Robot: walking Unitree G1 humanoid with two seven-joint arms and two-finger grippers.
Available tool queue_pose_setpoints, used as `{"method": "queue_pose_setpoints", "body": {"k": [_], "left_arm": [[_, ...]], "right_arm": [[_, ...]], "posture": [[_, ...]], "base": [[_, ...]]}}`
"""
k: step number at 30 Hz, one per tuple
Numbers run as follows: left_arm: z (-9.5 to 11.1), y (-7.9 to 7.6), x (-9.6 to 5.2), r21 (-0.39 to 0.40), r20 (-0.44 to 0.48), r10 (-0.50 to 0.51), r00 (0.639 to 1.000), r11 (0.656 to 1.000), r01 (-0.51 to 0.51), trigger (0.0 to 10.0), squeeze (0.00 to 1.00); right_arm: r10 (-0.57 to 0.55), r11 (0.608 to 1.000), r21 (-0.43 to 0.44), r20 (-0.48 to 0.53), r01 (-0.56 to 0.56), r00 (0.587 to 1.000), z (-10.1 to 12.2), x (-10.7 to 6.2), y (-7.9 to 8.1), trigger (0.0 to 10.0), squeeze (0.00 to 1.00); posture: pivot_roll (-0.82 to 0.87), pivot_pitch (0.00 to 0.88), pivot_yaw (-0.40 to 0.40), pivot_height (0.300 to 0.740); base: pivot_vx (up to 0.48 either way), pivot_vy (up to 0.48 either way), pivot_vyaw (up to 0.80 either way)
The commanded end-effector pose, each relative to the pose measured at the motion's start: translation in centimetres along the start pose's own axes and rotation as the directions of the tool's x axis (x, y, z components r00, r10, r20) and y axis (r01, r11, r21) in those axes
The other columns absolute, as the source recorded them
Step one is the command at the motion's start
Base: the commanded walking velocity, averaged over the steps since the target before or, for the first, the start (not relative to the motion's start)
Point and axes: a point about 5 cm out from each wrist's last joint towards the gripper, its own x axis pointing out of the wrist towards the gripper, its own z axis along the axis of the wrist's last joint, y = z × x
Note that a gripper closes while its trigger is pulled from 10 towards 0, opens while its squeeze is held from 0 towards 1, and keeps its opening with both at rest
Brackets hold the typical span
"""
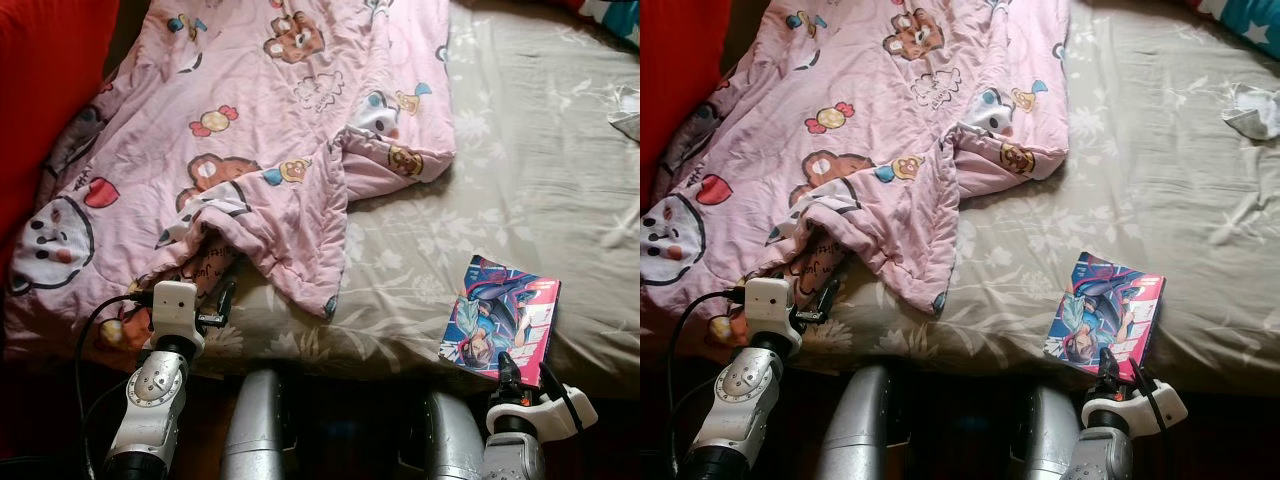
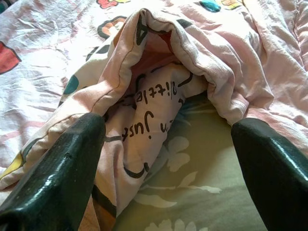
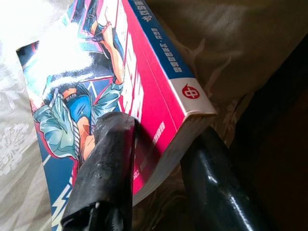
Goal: Clean up the room
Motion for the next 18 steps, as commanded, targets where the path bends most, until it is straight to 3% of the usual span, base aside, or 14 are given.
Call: {"method": "queue_pose_setpoints", "body": {"k": [1, 2, 3, 13, 18], "left_arm": [[-1.0, 0.5, -0.8, 0.014, -0.034, 0.016, 0.999, 1.000, -0.015, 10.0, 0.00], [-1.0, 0.5, -0.8, 0.014, -0.034, 0.016, 0.999, 1.000, -0.015, 10.0, 0.00], [-1.0, 0.5, -0.8, 0.014, -0.034, 0.016, 0.999, 1.000, -0.016, 10.0, 0.00], [-1.1, 0.6, -0.8, 0.018, -0.039, 0.028, 0.999, 0.999, -0.027, 10.0, 0.00], [-1.2, 0.6, -0.8, 0.017, -0.042, 0.026, 0.999, 1.000, -0.026, 10.0, 0.00]], "right_arm": [[-0.055, 0.998, 0.016, -0.019, 0.055, 0.998, -0.3, -0.5, -1.4, 10.0, 0.00], [-0.055, 0.998, 0.016, -0.019, 0.055, 0.998, -0.3, -0.5, -1.4, 10.0, 0.00], [-0.049, 0.999, 0.020, -0.015, 0.050, 0.999, -0.3, -0.4, -1.3, 0.1, 0.00], [0.001, 1.000, 0.029, 0.007, -0.001, 1.000, 0.3, 0.3, -0.7, 0.0, 0.00], [0.065, 0.997, -0.038, 0.007, -0.064, 0.998, 0.3, 0.5, 0.3, 0.0, 0.00]], "posture": [[0.18, 0.278, 0.036, 0.600], [0.18, 0.278, 0.036, 0.600], [0.18, 0.278, 0.036, 0.600], [0.18, 0.278, 0.036, 0.600], [0.17, 0.270, 0.035, 0.600]], "base": [[0.000, 0.000, 0.00], [0.000, 0.000, 0.00], [0.000, 0.000, 0.00], [0.000, 0.000, 0.00], [0.000, 0.000, 0.00]]}}
